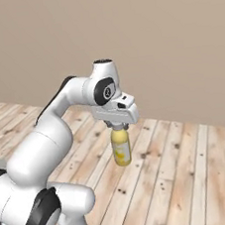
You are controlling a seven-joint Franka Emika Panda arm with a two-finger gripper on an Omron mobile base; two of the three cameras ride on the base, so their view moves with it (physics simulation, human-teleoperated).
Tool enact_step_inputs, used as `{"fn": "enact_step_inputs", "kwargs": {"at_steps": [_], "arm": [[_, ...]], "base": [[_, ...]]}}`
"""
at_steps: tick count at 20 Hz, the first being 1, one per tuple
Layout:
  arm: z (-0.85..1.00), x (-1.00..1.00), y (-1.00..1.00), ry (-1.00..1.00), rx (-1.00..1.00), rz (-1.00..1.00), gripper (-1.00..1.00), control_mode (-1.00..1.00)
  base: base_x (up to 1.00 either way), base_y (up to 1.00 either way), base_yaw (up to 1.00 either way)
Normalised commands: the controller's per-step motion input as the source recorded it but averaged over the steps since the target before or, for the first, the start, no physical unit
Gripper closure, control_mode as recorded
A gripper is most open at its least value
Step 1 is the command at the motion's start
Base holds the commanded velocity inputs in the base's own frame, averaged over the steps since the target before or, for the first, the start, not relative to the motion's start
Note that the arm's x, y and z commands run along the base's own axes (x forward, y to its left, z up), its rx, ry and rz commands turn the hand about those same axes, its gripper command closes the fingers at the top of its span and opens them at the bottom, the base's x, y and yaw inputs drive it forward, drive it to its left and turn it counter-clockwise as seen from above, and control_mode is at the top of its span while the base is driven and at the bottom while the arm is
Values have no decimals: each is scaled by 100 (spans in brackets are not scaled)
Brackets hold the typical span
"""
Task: There is a wine glass and glass cup on the dining counter. Place the wine bottle next to the wine glass and the juice bottle next to the glass cup.
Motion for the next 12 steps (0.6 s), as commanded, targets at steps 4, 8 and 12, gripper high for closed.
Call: {"fn": "enact_step_inputs", "kwargs": {"at_steps": [4,8,12], "arm": [[0,0,0,0,0,0,100,100],[0,0,0,0,0,0,100,100],[0,0,0,0,0,0,100,100]], "base": [[68,-35,17],[64,-30,24],[62,-25,30]]}}
